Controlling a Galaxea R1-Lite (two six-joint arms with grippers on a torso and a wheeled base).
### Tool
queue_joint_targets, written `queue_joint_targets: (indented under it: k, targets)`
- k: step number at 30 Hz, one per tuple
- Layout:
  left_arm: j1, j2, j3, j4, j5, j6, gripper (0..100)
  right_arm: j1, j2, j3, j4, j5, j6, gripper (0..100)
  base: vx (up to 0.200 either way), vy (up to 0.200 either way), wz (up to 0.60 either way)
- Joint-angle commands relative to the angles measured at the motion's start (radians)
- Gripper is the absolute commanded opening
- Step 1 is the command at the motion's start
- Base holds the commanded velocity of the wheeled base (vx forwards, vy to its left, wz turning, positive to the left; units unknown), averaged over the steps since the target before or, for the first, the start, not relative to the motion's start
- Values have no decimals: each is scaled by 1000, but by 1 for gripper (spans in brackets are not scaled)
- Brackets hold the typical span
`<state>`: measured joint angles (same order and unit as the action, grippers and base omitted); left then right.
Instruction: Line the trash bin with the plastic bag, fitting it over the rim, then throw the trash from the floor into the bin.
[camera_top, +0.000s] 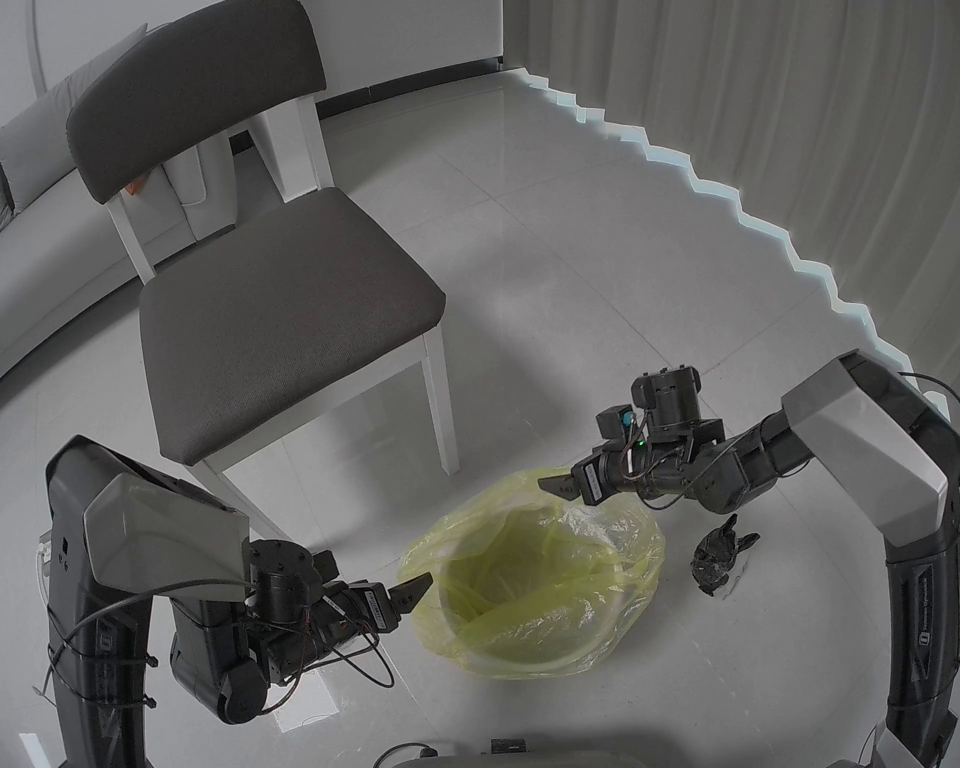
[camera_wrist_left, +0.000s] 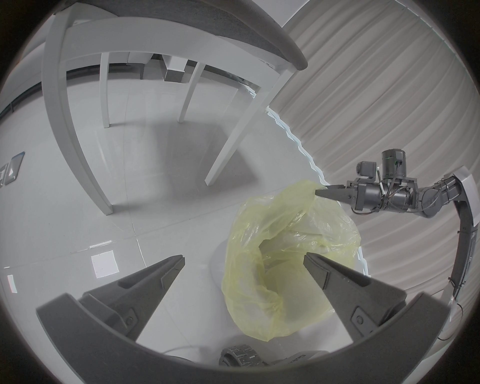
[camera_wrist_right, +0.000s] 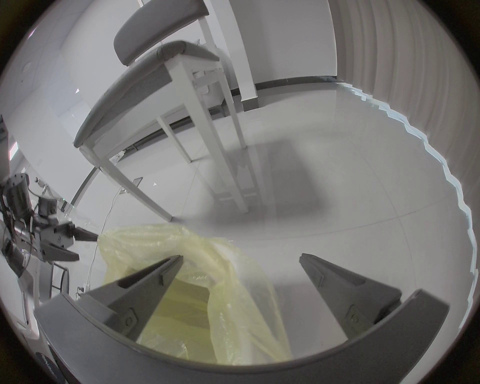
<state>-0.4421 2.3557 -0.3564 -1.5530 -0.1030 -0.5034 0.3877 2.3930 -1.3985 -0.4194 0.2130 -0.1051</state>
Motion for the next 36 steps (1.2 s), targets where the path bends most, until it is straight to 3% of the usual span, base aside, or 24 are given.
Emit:
queue_joint_targets:
  k: [1,5,13,24,25,36]
  targets:
    - [0,-6,-3,-18,0,2,100,-53,-129,3,10,-3,47,100,0,0,0]
    - [0,-1,2,-18,0,11,100,-101,-202,56,50,-4,53,100,0,0,0]
    - [17,-3,-4,5,-47,94,100,-145,-350,484,80,-40,19,100,0,0,0]
    - [14,-6,-24,13,-49,98,100,-90,-252,661,-150,-58,31,100,0,0,0]
    - [16,-4,-24,13,-49,98,100,-87,-245,667,-162,-58,31,0,0,0,0]
    - [13,34,-118,82,-50,102,100,-73,-212,670,-194,-57,35,0,0,0,0]
